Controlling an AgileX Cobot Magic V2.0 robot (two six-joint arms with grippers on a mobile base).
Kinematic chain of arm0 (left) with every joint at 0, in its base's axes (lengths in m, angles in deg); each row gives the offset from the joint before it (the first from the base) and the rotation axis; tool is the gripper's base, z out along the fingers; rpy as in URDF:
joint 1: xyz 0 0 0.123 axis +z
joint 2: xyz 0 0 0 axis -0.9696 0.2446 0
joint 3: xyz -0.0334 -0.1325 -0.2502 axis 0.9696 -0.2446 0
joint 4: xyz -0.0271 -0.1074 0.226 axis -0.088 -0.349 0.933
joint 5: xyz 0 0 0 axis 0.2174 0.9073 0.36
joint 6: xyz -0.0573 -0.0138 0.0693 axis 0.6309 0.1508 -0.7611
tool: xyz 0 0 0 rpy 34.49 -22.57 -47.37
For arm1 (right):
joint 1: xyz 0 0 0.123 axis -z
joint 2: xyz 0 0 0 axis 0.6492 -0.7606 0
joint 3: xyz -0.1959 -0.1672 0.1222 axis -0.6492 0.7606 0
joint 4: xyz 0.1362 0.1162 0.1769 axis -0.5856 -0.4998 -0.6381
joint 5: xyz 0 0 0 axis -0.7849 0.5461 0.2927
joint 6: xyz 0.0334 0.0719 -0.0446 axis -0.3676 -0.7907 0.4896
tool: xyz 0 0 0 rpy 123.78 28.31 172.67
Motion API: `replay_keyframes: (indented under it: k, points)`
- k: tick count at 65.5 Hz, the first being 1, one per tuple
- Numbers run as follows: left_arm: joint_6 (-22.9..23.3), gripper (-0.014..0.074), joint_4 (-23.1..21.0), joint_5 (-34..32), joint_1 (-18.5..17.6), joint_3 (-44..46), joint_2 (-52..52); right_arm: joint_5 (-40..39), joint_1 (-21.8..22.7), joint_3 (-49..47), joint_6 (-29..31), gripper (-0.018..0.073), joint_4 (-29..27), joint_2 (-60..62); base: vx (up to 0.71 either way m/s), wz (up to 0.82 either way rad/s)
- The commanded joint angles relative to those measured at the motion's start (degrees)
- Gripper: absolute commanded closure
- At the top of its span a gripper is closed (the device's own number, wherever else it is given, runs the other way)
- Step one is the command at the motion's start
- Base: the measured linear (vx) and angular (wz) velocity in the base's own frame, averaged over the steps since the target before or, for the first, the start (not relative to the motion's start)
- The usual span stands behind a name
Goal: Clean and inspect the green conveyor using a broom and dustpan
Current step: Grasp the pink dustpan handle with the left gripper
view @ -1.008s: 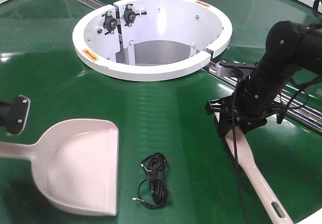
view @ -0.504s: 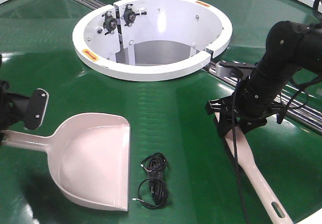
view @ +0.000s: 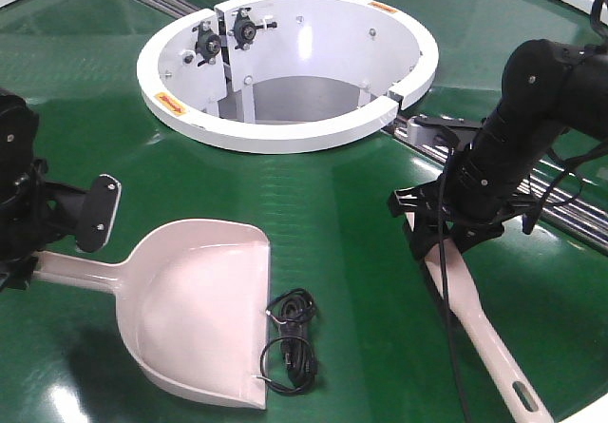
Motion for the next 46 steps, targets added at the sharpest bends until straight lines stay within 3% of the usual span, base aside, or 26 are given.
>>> replay_keyframes:
  k: [1,46]
  points:
    - [1.0,0.0621,-2.2,1.1,-1.5,1.7,-1.2,3.4,0.2,-1.7,0.5,0.0564,-0.9,2.9,0.00,0.00]
    - [1.0,0.0620,-6.8,0.9,-3.8,1.7,-1.1,3.4,0.2,-1.7,0.5,0.0564,-0.9,2.9,0.00,0.00]
